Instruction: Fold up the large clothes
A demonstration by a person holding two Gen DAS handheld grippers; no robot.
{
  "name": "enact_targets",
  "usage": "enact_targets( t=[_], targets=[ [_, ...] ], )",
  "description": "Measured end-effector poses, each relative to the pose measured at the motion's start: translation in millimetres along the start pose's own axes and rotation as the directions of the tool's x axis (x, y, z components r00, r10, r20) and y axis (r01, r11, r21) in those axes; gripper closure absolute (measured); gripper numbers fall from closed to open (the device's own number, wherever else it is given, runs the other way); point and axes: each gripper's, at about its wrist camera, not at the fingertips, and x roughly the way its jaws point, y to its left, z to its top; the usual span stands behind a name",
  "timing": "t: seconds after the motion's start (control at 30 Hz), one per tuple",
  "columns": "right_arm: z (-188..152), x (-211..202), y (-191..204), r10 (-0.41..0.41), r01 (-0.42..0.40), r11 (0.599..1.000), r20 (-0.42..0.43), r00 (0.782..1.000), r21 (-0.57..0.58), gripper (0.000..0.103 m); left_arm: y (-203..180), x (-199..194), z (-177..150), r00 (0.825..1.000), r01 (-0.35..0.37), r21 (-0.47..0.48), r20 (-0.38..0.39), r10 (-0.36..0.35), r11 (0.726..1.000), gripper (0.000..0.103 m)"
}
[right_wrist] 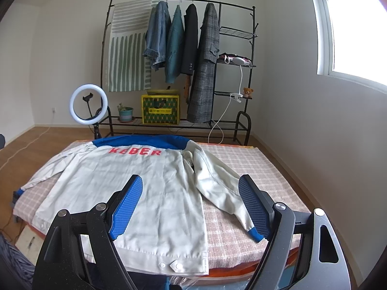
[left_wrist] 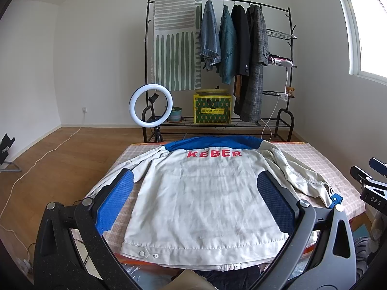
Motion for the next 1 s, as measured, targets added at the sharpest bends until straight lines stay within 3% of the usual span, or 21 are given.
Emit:
enact_targets(
  t=[1.0],
  targets=[
    [-3, -1, 2, -0.003, 0.003, 1.000, -0.004, 1.000, 0.005, 0.021, 0, -6, 11, 1.000, -0.003, -0.002, 0.007, 0.003, 1.000, 0.000]
  ],
)
